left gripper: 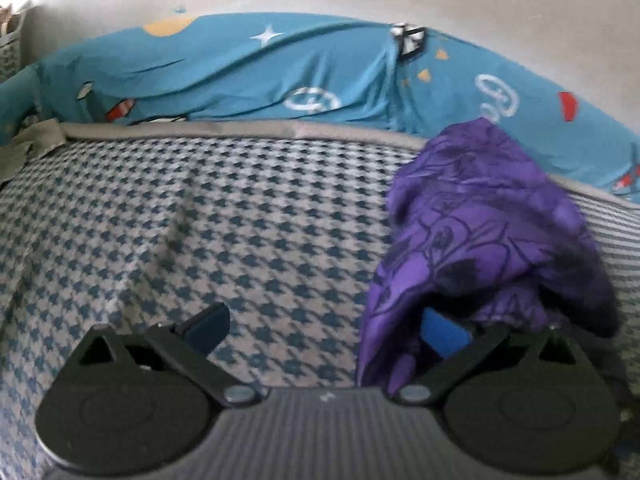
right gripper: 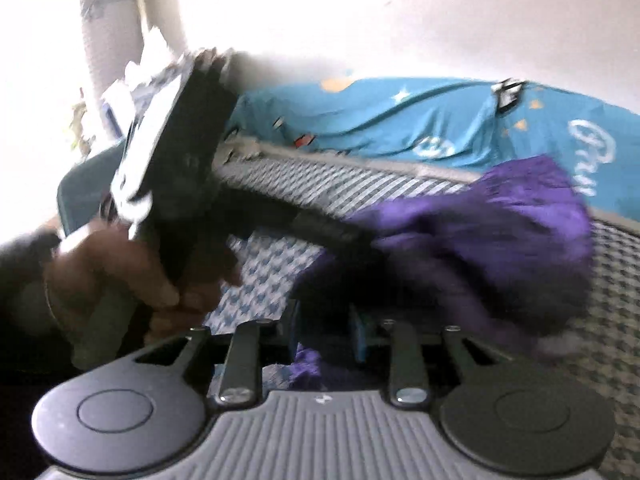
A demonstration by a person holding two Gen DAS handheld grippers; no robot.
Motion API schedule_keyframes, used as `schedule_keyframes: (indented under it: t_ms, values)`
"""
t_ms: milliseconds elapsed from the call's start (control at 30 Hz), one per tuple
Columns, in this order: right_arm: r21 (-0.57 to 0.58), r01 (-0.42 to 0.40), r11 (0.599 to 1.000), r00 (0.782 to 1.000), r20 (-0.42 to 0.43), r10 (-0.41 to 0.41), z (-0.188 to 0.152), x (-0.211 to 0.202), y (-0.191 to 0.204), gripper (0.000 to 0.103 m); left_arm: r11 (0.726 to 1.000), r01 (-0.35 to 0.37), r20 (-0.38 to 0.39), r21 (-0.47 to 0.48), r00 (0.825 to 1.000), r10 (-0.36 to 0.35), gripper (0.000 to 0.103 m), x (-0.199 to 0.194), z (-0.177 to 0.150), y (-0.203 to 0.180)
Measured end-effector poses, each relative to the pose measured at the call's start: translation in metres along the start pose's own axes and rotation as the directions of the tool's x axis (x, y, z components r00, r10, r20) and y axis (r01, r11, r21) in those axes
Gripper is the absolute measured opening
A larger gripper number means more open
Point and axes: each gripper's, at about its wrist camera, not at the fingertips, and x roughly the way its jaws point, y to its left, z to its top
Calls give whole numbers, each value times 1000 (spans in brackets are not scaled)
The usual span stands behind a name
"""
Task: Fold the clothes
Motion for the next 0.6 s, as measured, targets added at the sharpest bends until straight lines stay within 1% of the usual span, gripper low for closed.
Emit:
schedule_keyframes:
  t_ms: [100, 133, 200, 233, 267, 300, 333, 367, 467, 600]
  values:
    - [63, 48, 997, 997, 59, -52, 9, -21, -18, 32, 998, -50, -21, -22, 999, 50, 103, 7, -1, 6]
    - [88, 68, 994, 994, 75, -75, 12, -27, -25, 32, 998, -56, -27, -30, 998, 56, 103, 8, -1, 8]
    - [135, 125, 983, 986, 94, -138, 19, -34, -39, 40, 997, -66, -33, -41, 997, 65, 103, 10, -1, 13]
    - [158, 150, 976, 981, 102, -167, 21, -36, -45, 42, 996, -79, -33, -43, 996, 78, 103, 10, -1, 14]
    - [179, 171, 969, 975, 109, -192, 23, -38, -50, 46, 995, -96, -33, -41, 995, 95, 103, 11, -1, 15]
    - [202, 189, 961, 970, 112, -215, 24, -40, -55, 52, 993, -113, -33, -40, 993, 112, 103, 11, -1, 15]
    - [222, 197, 955, 969, 105, -225, 25, -39, -59, 56, 992, -123, -37, -40, 992, 122, 103, 12, 0, 16]
    - [240, 198, 950, 970, 93, -226, 25, -36, -61, 60, 991, -127, -43, -45, 991, 125, 103, 12, 0, 17]
    - [287, 194, 938, 974, 55, -218, 26, -28, -68, 67, 991, -118, -50, -59, 992, 115, 103, 13, 1, 20]
    - [321, 148, 936, 983, 53, -173, 28, -12, -70, 68, 992, -110, -48, -57, 993, 107, 103, 12, 2, 22]
